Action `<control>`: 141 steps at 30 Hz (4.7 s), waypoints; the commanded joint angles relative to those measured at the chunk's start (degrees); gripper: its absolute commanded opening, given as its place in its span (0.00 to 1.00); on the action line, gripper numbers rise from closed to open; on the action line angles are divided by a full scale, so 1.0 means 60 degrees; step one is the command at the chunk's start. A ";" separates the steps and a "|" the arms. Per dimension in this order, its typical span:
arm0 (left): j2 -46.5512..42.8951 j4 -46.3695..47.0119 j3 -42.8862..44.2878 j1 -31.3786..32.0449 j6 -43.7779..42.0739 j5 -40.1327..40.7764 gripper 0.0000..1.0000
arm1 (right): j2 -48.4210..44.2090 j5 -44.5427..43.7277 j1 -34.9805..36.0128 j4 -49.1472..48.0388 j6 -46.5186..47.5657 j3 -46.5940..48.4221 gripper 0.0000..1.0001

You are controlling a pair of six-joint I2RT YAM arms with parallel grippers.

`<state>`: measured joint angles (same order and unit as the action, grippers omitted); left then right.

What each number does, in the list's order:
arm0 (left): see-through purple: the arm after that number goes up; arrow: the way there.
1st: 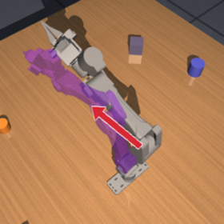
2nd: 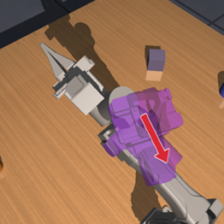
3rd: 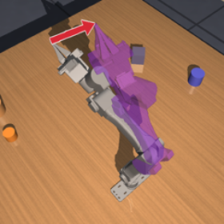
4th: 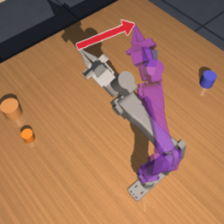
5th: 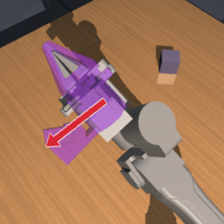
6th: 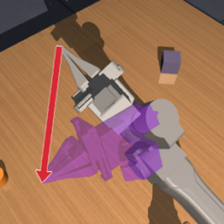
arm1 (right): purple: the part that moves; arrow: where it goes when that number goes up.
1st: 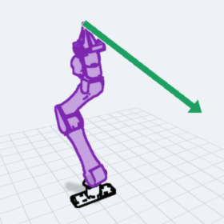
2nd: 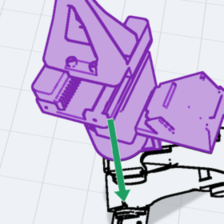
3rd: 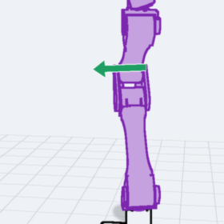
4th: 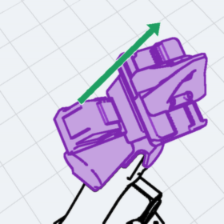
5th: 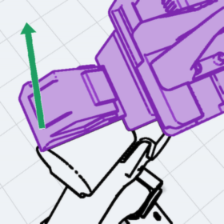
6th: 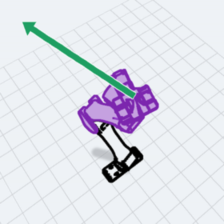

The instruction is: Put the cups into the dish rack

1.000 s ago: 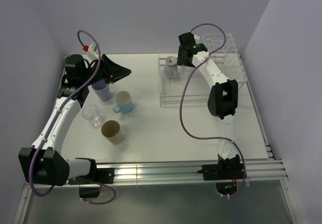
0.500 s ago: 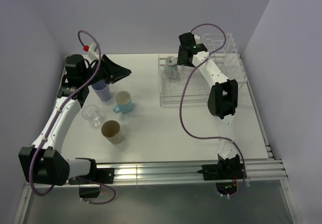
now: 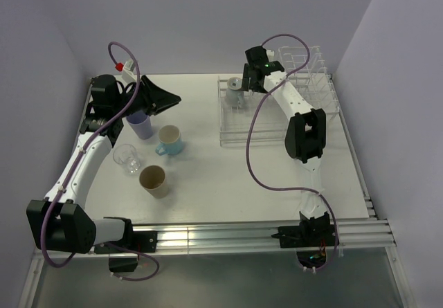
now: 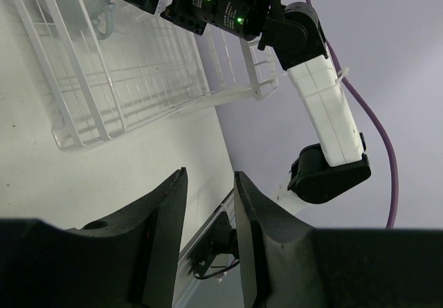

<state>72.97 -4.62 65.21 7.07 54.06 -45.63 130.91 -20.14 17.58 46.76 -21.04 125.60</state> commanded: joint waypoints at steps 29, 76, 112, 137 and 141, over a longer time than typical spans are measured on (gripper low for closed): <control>-0.0238 -0.4620 0.0470 -0.0007 -0.2593 0.7545 0.37 | -0.5365 -0.0159 0.0555 -0.1802 -0.0375 -0.3955 0.96; 0.2853 -0.5030 0.0103 0.1781 -0.2668 0.9509 0.00 | -0.9529 0.0603 0.1537 -0.2799 -0.0346 -0.6666 0.99; 0.0568 0.4842 0.1173 0.1282 0.3806 -0.2151 0.00 | -1.2151 0.8805 0.1464 -0.9667 -0.1869 -1.0386 1.00; 0.0905 0.5736 0.0880 0.1942 0.4129 -0.2152 0.00 | -1.0773 1.0183 0.1771 -1.2818 -0.3247 -1.0460 1.00; 0.0934 0.5838 0.0821 0.1985 0.4144 -0.2093 0.00 | -1.0818 1.0051 0.1845 -1.2643 -0.3174 -1.0460 1.00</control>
<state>79.40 23.77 69.49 18.48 76.44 -58.70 66.85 40.03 28.08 -26.63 -40.62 62.30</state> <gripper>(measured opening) 0.079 0.997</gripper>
